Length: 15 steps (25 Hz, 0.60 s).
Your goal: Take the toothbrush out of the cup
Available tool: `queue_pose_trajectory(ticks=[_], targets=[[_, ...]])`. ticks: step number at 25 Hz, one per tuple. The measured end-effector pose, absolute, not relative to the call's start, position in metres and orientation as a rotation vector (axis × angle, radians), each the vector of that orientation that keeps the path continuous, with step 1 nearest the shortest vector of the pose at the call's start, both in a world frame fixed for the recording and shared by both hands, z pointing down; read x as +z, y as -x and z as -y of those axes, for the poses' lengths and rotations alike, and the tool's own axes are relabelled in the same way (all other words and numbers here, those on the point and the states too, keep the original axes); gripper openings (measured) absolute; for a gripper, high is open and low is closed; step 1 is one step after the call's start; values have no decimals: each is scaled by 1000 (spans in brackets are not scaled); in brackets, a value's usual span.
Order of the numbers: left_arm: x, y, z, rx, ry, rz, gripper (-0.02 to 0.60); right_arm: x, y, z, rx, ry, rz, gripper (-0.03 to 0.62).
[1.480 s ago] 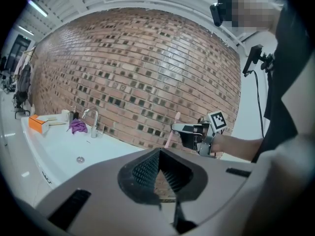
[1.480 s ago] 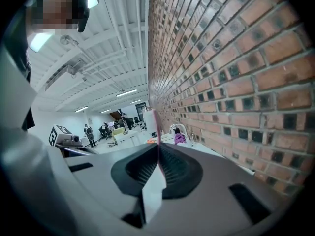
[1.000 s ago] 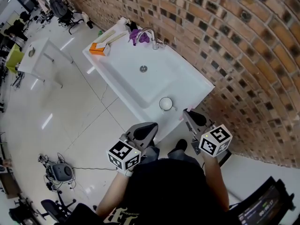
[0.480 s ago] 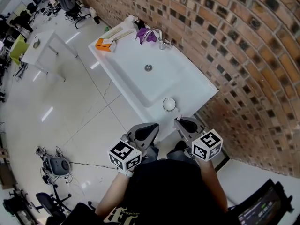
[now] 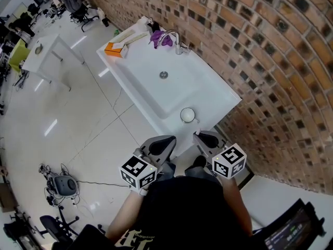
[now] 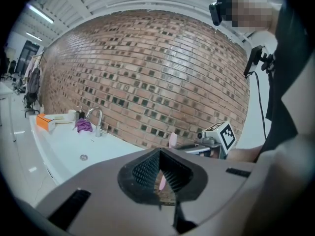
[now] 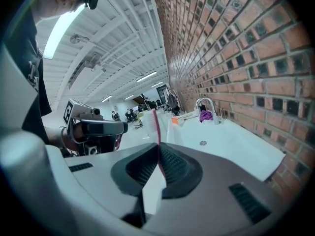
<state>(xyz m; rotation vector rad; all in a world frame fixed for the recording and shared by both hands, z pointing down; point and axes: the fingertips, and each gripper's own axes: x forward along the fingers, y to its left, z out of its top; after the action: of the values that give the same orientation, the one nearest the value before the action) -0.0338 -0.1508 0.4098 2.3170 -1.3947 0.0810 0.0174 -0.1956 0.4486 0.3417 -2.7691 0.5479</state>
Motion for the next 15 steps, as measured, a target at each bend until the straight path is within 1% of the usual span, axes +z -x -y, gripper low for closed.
queue_pose_trajectory(ticks=[15], targets=[[412,37,146,75,-2319,1387,-3,451,-12,188,542,-325,2755,0]])
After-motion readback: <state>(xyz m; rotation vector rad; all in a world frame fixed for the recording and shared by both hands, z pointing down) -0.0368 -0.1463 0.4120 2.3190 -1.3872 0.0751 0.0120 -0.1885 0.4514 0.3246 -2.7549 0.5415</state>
